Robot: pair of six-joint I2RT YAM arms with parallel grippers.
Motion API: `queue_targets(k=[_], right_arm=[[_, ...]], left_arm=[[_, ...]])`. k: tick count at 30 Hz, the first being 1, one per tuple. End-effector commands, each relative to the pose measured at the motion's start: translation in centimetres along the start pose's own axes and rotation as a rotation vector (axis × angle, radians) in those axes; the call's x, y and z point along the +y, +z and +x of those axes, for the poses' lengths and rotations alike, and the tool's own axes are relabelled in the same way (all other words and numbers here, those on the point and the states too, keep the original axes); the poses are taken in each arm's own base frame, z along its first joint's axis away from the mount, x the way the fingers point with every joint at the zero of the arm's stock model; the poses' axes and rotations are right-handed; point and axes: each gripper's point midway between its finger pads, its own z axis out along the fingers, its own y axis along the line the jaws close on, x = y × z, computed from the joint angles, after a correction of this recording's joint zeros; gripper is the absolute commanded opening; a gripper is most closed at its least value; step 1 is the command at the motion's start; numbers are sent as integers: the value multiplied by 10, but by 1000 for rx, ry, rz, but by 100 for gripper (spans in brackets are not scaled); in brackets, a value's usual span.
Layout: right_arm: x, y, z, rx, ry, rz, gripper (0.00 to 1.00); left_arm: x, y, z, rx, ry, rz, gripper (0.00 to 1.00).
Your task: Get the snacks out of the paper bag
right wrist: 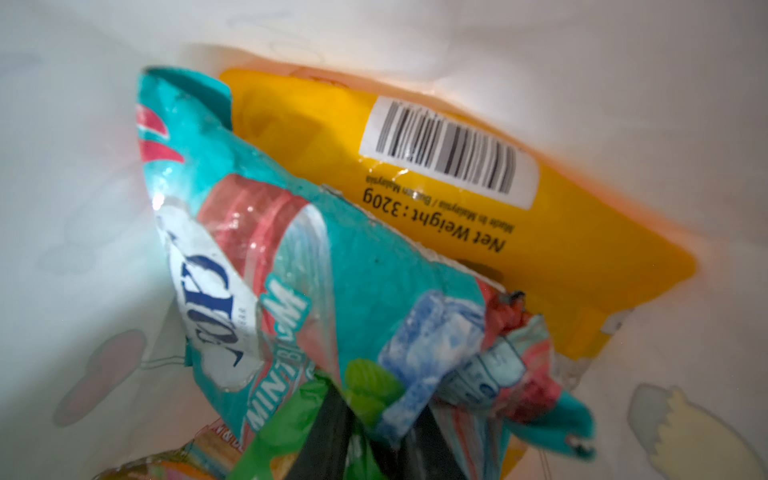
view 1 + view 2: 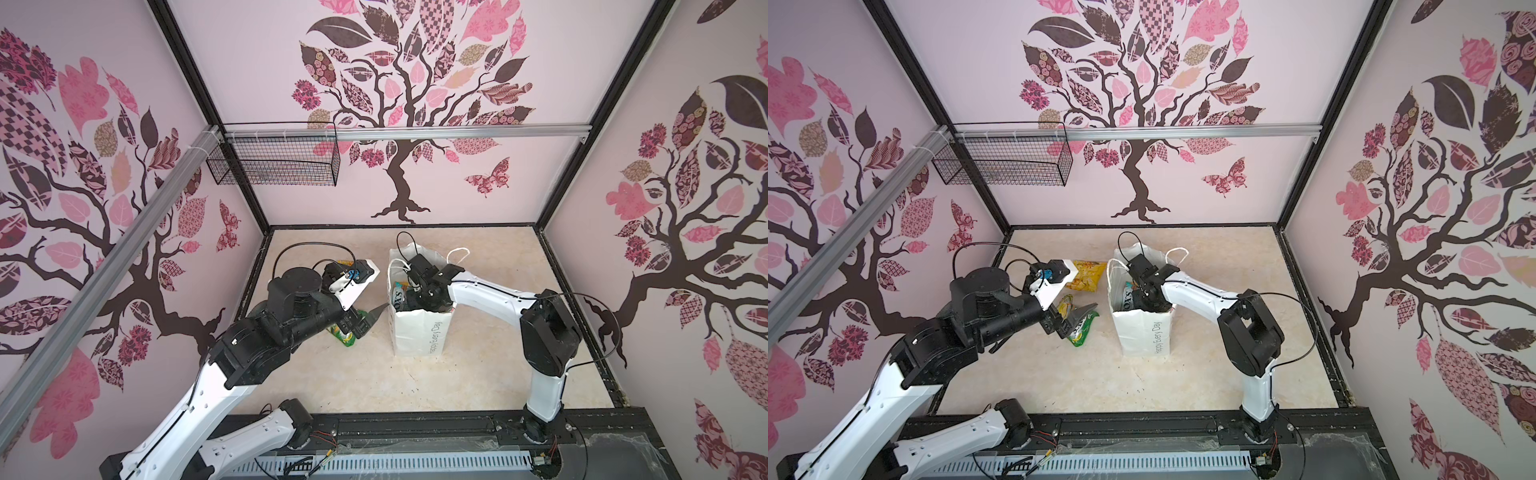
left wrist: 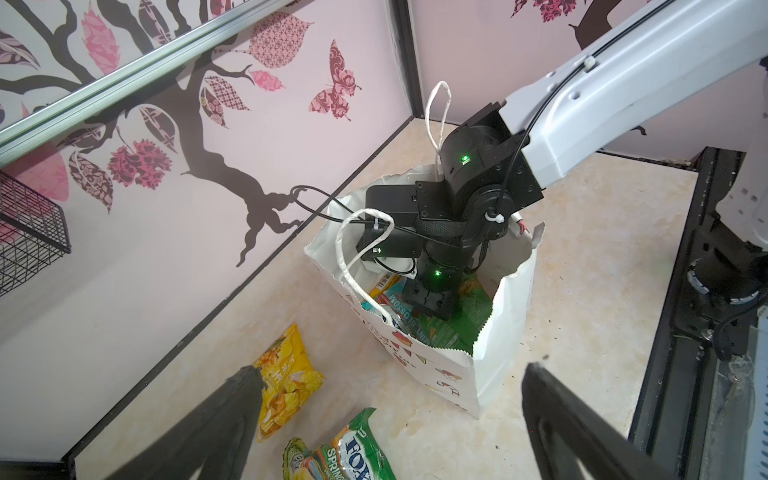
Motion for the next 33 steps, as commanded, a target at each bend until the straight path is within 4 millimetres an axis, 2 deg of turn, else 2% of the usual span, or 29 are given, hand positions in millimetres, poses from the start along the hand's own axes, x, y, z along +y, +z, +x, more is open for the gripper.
queue_targets(k=[1,19,33], right_arm=[[10,-29,-5,-20,3,-39,0],[15,-111,-49,-223,23,-75,0],[16,-154,-67,-346,46,-104,0]], left_arm=[[-1,2,0,-12,-3,-2,99],[-1,4,-2,-21,-5,0,98],[-1,3,-3,-25,-9,2,99]])
